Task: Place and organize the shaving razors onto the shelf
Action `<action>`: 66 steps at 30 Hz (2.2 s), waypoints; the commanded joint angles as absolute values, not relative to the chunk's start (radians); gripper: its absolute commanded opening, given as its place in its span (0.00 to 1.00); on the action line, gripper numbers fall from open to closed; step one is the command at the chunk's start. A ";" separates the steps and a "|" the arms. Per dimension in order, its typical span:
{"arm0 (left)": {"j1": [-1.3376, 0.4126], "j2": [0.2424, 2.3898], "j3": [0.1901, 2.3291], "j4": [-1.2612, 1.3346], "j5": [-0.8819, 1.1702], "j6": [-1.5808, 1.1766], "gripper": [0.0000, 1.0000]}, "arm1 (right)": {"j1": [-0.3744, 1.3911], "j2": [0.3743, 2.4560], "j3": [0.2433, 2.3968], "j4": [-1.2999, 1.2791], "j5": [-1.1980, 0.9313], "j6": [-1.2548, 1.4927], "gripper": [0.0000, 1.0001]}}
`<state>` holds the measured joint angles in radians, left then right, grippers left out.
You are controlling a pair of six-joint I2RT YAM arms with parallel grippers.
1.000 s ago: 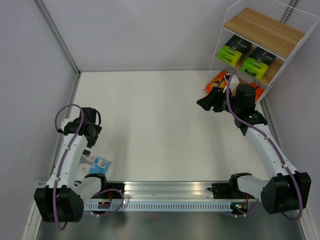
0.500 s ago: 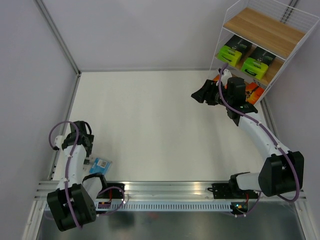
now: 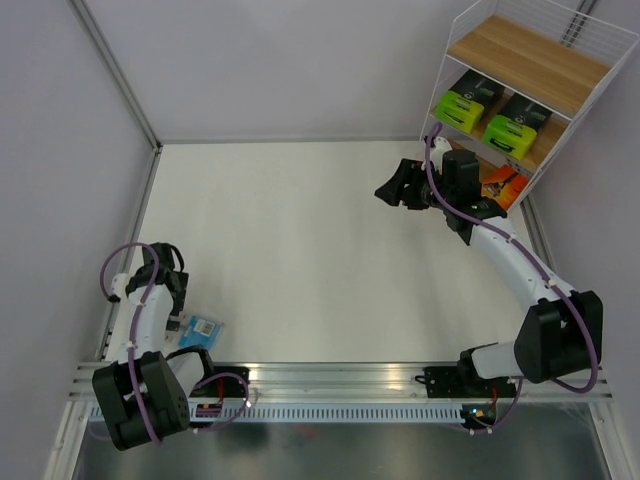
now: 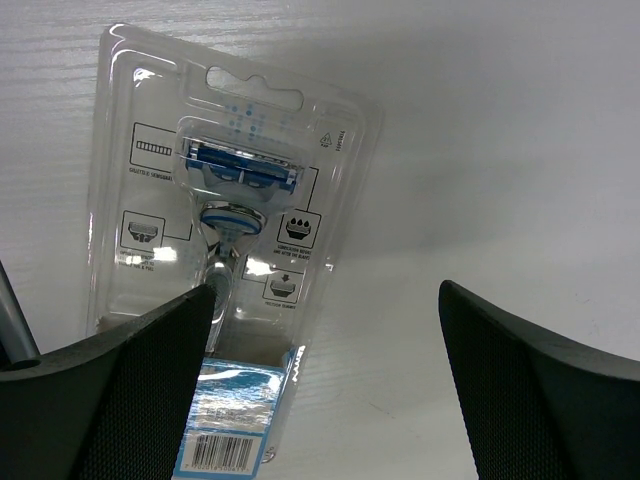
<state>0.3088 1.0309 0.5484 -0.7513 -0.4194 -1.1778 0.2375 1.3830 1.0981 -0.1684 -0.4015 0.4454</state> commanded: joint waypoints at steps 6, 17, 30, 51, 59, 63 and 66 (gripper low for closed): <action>0.328 1.025 0.552 -0.839 -0.429 -1.239 0.98 | 0.249 1.399 1.144 -0.178 -0.377 0.425 0.73; 0.330 0.942 0.534 -0.914 -0.480 -1.244 0.97 | 0.259 1.422 1.141 -0.172 -0.377 0.430 0.73; 0.330 1.002 0.463 -0.649 -0.399 -1.104 0.52 | 0.265 1.414 1.141 -0.190 -0.365 0.423 0.73; 0.330 1.033 0.517 -0.566 -0.267 -0.936 0.02 | 0.265 1.417 1.120 -0.158 -0.339 0.443 0.73; 0.281 0.928 0.561 -0.528 -0.005 -0.917 0.02 | 0.265 1.422 1.071 -0.138 -0.292 0.514 0.73; 0.056 0.904 0.610 -0.509 -0.020 -0.942 0.02 | 0.265 1.394 1.048 -0.140 -0.301 0.537 0.74; -0.107 0.910 0.653 -0.467 -0.044 -0.960 0.02 | 0.265 1.358 1.011 -0.089 -0.382 0.566 0.75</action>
